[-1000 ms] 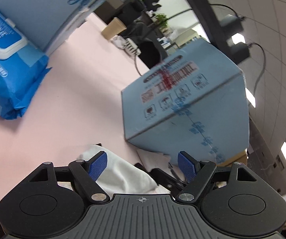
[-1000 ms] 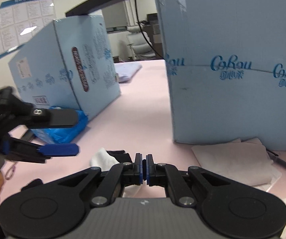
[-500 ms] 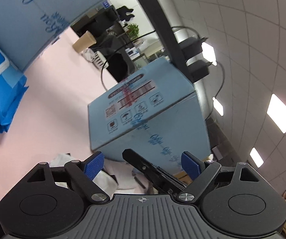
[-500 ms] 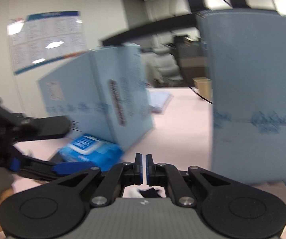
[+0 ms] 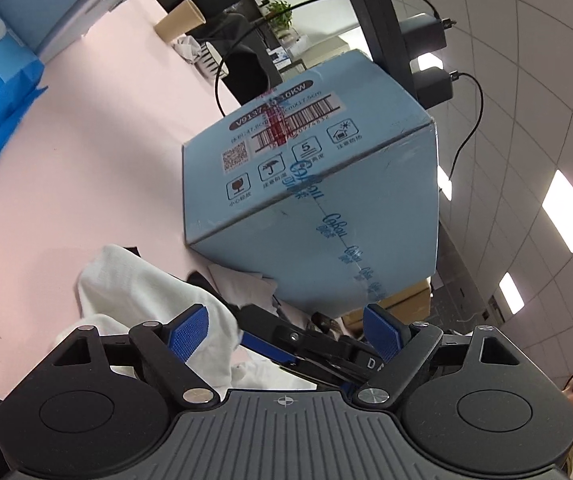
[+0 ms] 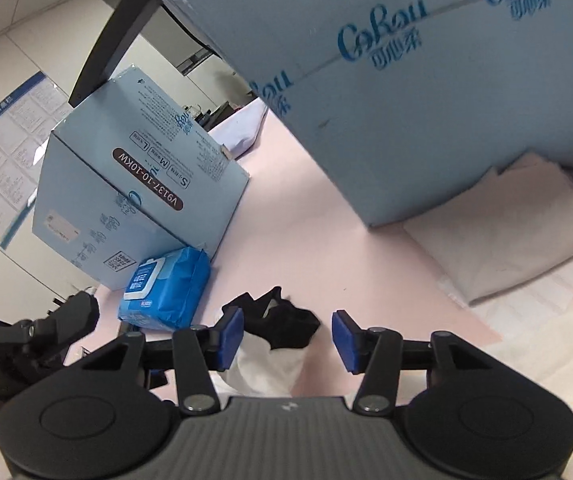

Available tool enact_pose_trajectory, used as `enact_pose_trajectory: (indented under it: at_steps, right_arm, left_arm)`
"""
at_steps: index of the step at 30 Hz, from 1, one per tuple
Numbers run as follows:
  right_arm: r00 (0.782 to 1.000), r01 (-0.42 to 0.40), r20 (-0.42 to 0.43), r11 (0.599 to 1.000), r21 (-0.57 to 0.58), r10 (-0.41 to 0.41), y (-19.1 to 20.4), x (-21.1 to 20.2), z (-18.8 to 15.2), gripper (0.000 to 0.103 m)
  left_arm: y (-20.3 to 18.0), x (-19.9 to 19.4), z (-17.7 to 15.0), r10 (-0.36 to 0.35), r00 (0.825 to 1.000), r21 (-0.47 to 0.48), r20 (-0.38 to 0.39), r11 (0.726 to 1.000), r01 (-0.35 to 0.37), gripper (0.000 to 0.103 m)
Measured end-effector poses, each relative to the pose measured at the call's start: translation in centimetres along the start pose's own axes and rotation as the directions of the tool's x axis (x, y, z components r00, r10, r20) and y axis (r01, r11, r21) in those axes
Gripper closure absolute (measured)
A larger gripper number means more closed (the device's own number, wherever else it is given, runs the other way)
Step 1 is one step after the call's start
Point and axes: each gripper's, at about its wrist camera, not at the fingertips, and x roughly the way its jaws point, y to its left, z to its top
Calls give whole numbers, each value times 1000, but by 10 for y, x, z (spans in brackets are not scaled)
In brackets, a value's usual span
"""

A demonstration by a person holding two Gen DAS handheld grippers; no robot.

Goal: Fold clothes

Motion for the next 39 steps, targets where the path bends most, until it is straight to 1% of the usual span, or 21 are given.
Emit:
enact_pose_trajectory:
  at_steps: [2, 3, 4, 6, 9, 10, 14, 17, 21, 23, 24, 25, 27, 28, 30, 31, 32, 34, 35, 37, 39]
  right_arm:
    - [1000, -8, -28, 1000, 15, 9, 1, 15, 0, 66]
    - [999, -20, -39, 1000, 24, 21, 0, 18, -1, 69]
    - [998, -40, -45, 999, 27, 41, 1, 22, -2, 79]
    - [999, -33, -39, 999, -12, 33, 7, 24, -3, 92]
    - [998, -32, -47, 998, -55, 30, 14, 23, -5, 94]
    - [1000, -20, -20, 997, -79, 18, 17, 19, -7, 94]
    - [998, -22, 59, 993, -114, 29, 19, -2, -3, 95]
    - [994, -42, 94, 981, -189, 60, 29, -12, -3, 95]
    - [988, -85, 97, 952, -294, 118, 53, -21, -5, 95]
    - [979, -150, 80, 926, -346, 188, 63, -26, -6, 95]
    - [976, -167, 73, 920, -355, 206, 65, -28, -6, 95]
    - [973, -179, 71, 910, -374, 221, 69, -32, -6, 95]
    - [974, -164, 84, 913, -374, 209, 65, -34, -2, 95]
    - [978, -141, 93, 921, -364, 187, 57, -32, 3, 95]
    - [994, -2, 104, 929, -369, 43, 42, -19, 10, 95]
    - [994, 68, 110, 926, -371, -29, 35, -13, 13, 95]
    - [991, 123, 91, 925, -358, -97, 25, -5, 15, 95]
    - [980, 199, 56, 924, -326, -192, 12, 7, 15, 95]
    - [972, 230, 35, 921, -315, -231, 6, 11, 13, 95]
    - [967, 250, 23, 918, -308, -255, 3, 10, 11, 95]
    - [962, 265, 17, 915, -303, -273, 1, 7, 9, 95]
  left_arm:
    - [2, 2, -1, 9, 1000, -5, -6, 1000, -9, 16]
    - [3, 3, -2, 17, 1000, -5, -9, 1000, -17, 16]
    - [4, 3, -2, 24, 1000, -3, -12, 1000, -24, 16]
    - [5, 5, -1, 35, 999, -1, -16, 999, -35, 16]
    - [6, 3, 1, 44, 999, 3, -2, 999, -44, 16]
    - [5, 1, 2, 50, 999, 9, 10, 999, -50, 16]
    - [9, -12, 11, 85, 994, 23, 63, 996, -87, 16]
    - [17, -16, 15, 165, 983, -2, 79, 986, -165, 16]
    - [42, -15, 19, 103, 994, -130, 37, 987, -97, 16]
    - [53, -20, 19, 50, 997, -198, 63, 979, -37, 16]
    - [56, -22, 19, 36, 996, -214, 79, 977, -18, 16]
    - [58, -25, 20, 24, 995, -226, 95, 974, -2, 16]
    - [58, -30, 21, 12, 992, -229, 127, 973, 18, 16]
    - [53, -33, 22, 17, 989, -208, 148, 978, 14, 16]
    - [44, -34, 22, 17, 986, -169, 168, 986, 12, 16]
    - [40, -32, 23, 6, 988, -157, 155, 987, 18, 16]
    - [37, -27, 24, -5, 991, -151, 133, 988, 25, 16]
    - [31, -19, 24, -1, 994, -133, 105, 991, 15, 16]
    - [28, -11, 23, 17, 997, -122, 82, 992, -7, 16]
    - [28, 3, 24, 30, 999, -125, 37, 992, -25, 16]
    - [30, 12, 25, 72, 997, -130, 12, 989, -70, 16]
